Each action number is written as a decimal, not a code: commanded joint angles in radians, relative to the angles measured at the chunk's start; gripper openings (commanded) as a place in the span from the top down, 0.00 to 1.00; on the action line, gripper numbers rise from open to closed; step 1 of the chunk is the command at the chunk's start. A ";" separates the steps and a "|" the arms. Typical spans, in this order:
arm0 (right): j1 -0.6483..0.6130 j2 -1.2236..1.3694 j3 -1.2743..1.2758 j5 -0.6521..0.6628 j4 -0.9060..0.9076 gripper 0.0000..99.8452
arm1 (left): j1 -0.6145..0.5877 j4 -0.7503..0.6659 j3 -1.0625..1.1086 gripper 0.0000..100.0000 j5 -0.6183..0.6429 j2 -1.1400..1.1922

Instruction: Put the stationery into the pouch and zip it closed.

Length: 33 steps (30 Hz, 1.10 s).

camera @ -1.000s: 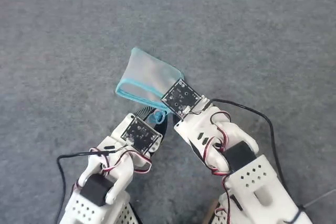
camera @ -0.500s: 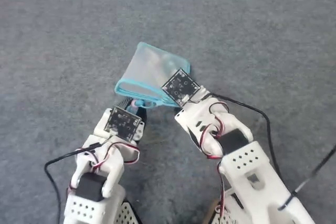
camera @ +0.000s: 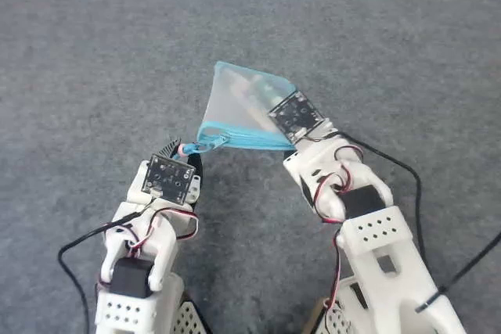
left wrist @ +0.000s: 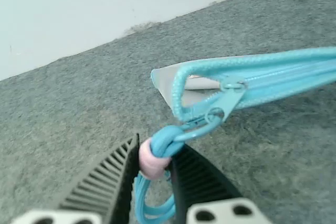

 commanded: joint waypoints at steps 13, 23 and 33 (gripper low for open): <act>0.209 0.015 -0.043 0.005 0.002 0.99 | -0.032 -0.020 -0.079 0.99 0.012 0.012; -0.191 -0.189 -0.035 0.008 0.231 0.83 | -0.029 -0.025 -0.071 0.99 0.012 0.012; -0.386 -0.171 -0.009 0.012 0.084 0.73 | -0.029 -0.025 -0.073 0.99 0.012 0.012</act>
